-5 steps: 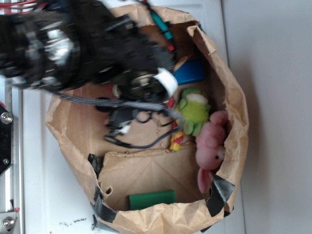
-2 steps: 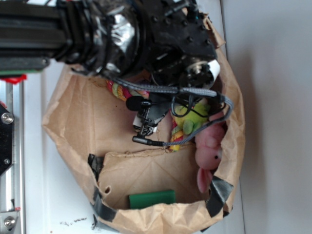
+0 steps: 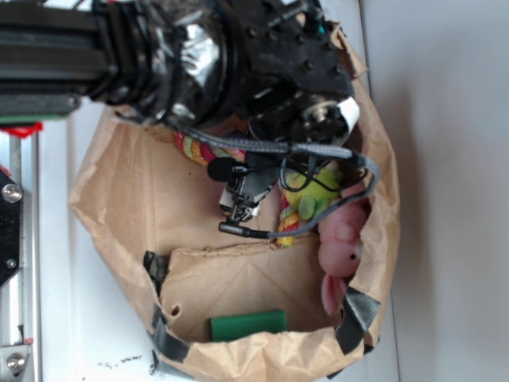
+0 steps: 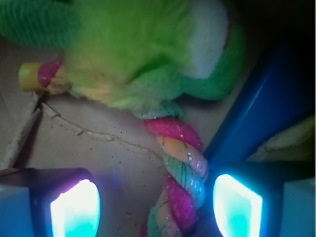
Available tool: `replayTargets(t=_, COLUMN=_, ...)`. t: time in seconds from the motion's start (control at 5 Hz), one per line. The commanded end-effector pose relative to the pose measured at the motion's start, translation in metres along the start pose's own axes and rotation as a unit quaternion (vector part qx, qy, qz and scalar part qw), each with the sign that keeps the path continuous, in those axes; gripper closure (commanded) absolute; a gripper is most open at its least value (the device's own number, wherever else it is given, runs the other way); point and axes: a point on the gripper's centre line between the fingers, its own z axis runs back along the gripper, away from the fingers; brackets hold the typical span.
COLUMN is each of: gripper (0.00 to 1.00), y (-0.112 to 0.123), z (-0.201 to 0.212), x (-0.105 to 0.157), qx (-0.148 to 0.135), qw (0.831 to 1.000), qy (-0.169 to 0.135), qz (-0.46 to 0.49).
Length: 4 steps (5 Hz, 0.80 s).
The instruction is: Grab the multicolored rope.
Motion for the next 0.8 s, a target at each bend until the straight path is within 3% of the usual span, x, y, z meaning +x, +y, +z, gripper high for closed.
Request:
replayTargets(t=0.0, gripper=0.0, y=0.01, z=0.012, x=-0.001, qx=-0.011, qw=0.999, qy=-0.045, qz=0.021)
replayTargets(t=0.6, gripper=0.0, y=0.009, z=0.026, x=-0.025, qx=-0.002, qw=0.997, qy=-0.075, qz=0.017)
